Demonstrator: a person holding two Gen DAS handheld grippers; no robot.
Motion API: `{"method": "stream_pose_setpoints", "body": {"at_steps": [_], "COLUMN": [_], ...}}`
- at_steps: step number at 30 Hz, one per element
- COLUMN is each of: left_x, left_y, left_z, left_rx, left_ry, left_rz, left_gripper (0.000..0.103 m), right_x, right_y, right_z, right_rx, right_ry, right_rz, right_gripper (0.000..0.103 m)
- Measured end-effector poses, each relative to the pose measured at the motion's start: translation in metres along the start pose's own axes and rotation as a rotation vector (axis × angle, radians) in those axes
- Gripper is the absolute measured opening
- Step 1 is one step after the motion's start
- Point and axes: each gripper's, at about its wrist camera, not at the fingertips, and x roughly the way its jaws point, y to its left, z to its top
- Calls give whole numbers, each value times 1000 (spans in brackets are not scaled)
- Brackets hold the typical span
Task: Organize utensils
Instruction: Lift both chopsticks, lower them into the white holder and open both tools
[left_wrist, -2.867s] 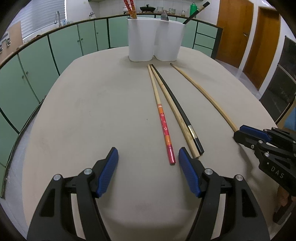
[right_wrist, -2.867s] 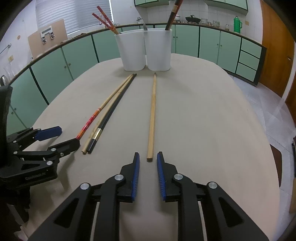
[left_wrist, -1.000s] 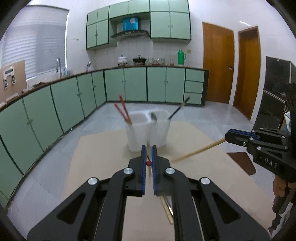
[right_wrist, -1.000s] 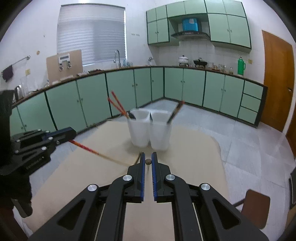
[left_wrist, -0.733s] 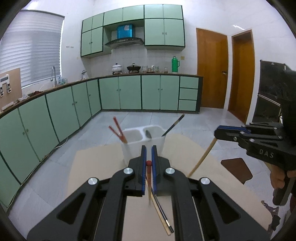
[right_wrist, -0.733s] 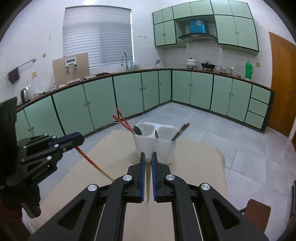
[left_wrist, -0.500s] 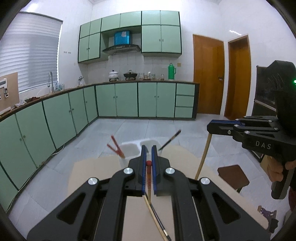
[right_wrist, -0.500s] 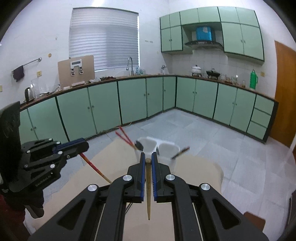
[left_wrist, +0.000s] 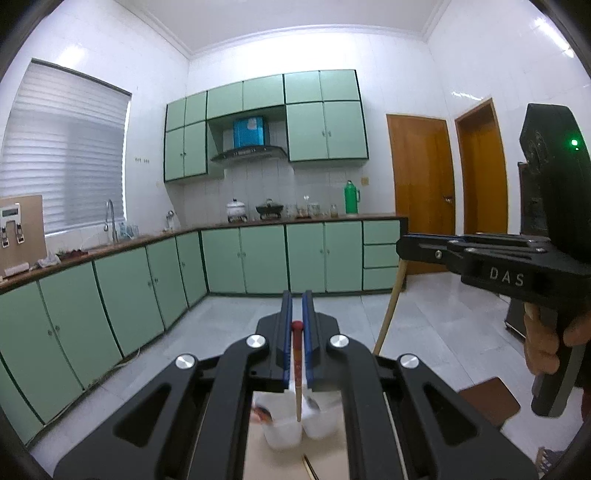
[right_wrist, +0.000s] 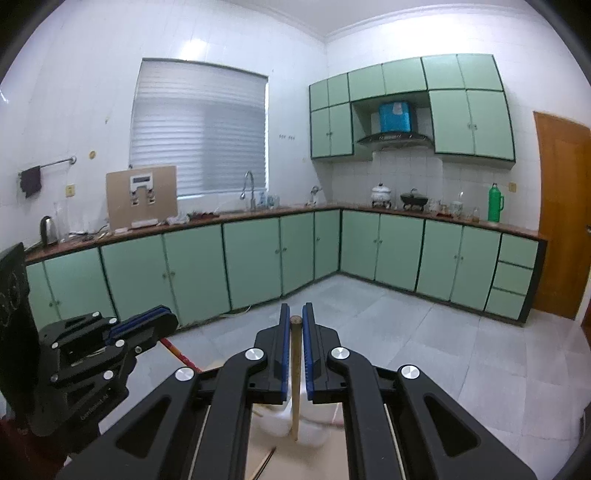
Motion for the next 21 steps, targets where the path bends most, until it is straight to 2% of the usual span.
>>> {"method": "stream_pose_setpoints", "body": {"at_steps": [7,13,21], "left_x": [59,105,143], "left_y": [4,11,26], "left_z": [-2,-30,-59], "left_rx": [-14,-26,-34], "left_ry": [18,91,179], "left_rz": [23,30,28], "left_gripper": [4,4,4], "right_x": [48,90,126], "right_y": [-12,-23,-28], "right_z": [2,-25,-63], "right_rx": [14,52,68], "right_ry": [-18,40,133], "right_rz": [-42,-50,-61], "right_gripper": [6,6,7]}}
